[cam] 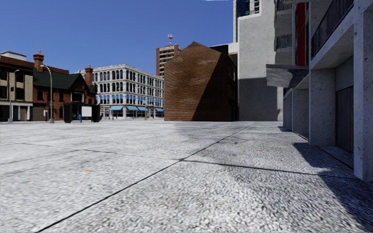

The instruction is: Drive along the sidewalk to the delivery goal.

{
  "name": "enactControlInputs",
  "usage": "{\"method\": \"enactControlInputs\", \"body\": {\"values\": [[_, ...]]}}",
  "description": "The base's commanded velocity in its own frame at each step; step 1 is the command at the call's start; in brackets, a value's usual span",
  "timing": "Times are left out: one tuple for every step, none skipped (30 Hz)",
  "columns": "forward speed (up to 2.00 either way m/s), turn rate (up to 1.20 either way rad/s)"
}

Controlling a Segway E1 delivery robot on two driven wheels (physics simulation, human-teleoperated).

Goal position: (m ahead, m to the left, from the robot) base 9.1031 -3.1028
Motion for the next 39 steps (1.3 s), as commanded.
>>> {"method": "enactControlInputs", "body": {"values": [[1.51, -0.62], [1.52, -0.62], [1.52, -0.62], [1.52, -0.62], [1.52, -0.62], [1.53, -0.62], [1.53, -0.62], [1.53, -0.62], [1.53, -0.62], [1.53, -0.59], [1.53, -0.47], [1.53, -0.01], [1.53, -0.01], [1.53, 0.0], [1.53, 0.0], [1.53, 0.0], [1.53, 0.0], [1.53, 0.0], [1.53, 0.0], [1.53, 0.0], [1.53, 0.0], [1.53, 0.0], [1.53, 0.0], [1.53, 0.0], [1.53, 0.0], [1.53, 0.0], [1.53, 0.0], [1.53, 0.0], [1.53, 0.0], [1.53, -0.04], [1.53, -0.14], [1.53, -0.3], [1.53, -0.41], [1.53, -0.41], [1.53, -0.44], [1.53, -0.45], [1.53, -0.45], [1.53, -0.45], [1.53, -0.45]]}}
